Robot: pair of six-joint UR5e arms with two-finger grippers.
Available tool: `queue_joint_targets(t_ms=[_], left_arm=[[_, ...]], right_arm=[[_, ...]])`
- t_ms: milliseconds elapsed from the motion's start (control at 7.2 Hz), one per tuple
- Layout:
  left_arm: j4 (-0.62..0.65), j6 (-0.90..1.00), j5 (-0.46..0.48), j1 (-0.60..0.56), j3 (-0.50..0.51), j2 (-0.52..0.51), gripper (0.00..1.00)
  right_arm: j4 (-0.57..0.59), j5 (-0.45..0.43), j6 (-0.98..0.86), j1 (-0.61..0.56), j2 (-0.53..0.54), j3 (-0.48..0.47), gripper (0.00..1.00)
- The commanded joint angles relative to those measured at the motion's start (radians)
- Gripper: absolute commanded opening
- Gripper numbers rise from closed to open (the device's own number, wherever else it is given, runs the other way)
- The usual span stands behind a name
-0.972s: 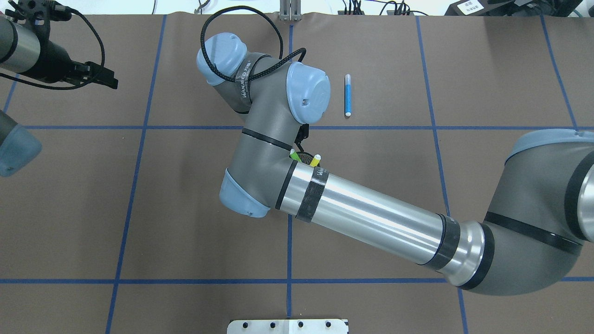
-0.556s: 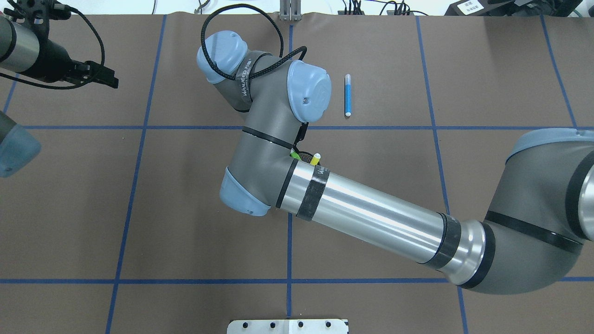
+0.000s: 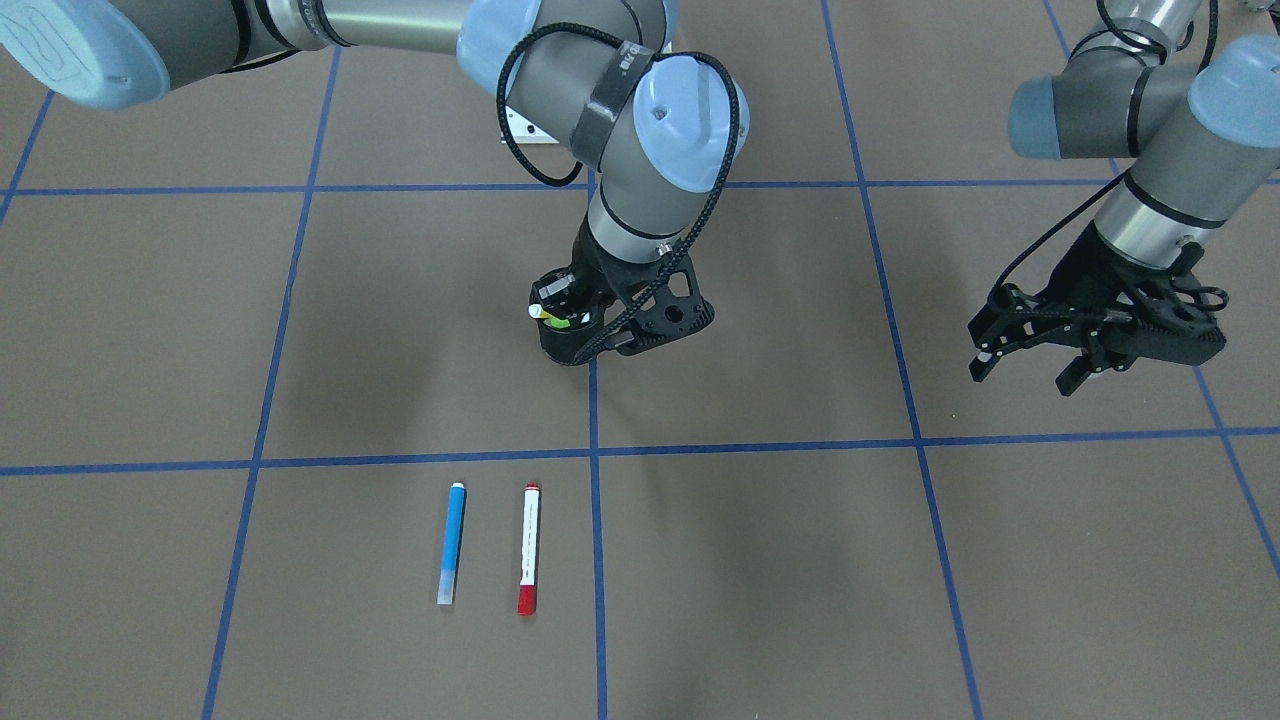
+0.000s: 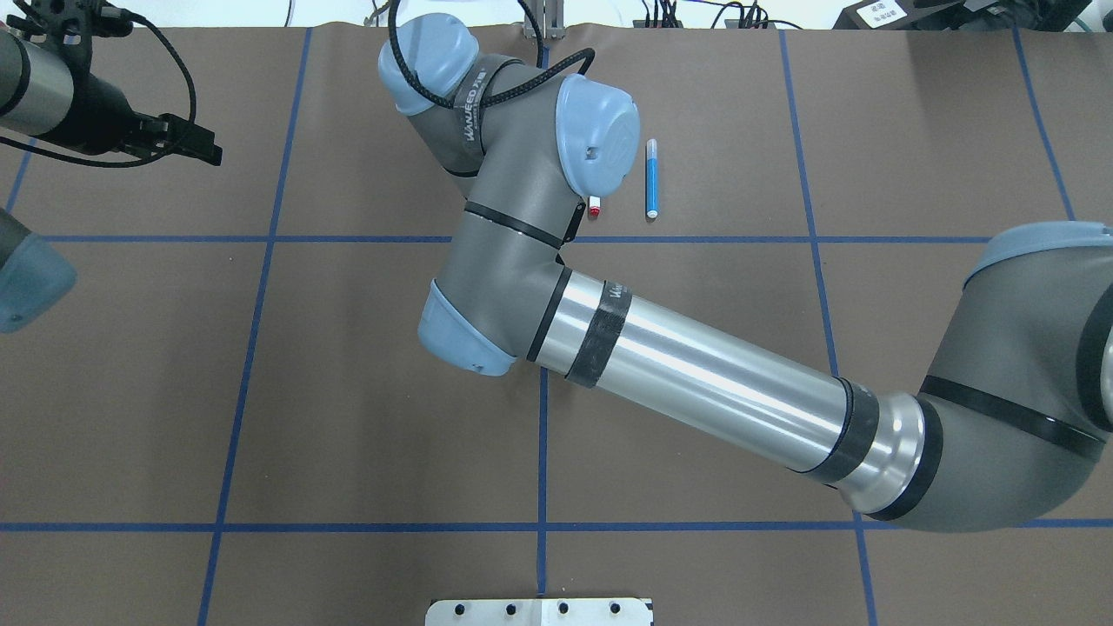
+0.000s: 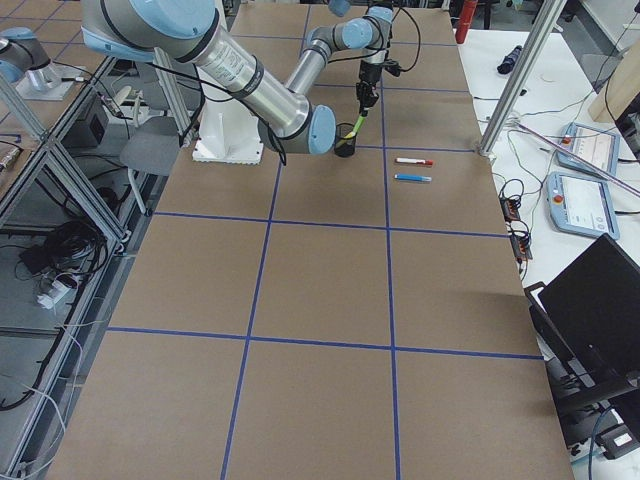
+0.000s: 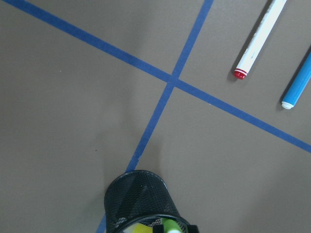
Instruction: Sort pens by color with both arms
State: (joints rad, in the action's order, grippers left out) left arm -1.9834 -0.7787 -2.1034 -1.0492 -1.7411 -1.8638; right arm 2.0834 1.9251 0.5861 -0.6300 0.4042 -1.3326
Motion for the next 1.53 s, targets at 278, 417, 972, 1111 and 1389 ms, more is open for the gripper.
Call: queue_joint_targets(t_ms=[278, 417, 972, 1111, 1389], left_arm=[[0.000, -0.001, -0.001, 0.002, 0.002, -0.002, 0.98], [0.000, -0.001, -0.001, 0.002, 0.000, -0.002, 0.98], [0.000, -0.001, 0.000, 0.000, -0.008, -0.002, 0.98], [0.002, -0.001, 0.002, 0.000, -0.015, 0.000, 0.98], [0.003, -0.004, 0.000, 0.000, -0.037, 0.027, 0.98]], right_arm=[[0.015, 0.040, 0.100, -0.104, 0.005, -0.222, 0.00], [0.001, -0.007, 0.154, -0.125, 0.043, -0.296, 0.00], [-0.574, -0.433, 0.500, -0.087, 0.292, -0.332, 0.00], [-0.662, -0.587, 0.505, -0.042, 0.291, -0.286, 0.00], [-0.952, -0.841, 0.590, 0.033, 0.244, -0.031, 0.00]])
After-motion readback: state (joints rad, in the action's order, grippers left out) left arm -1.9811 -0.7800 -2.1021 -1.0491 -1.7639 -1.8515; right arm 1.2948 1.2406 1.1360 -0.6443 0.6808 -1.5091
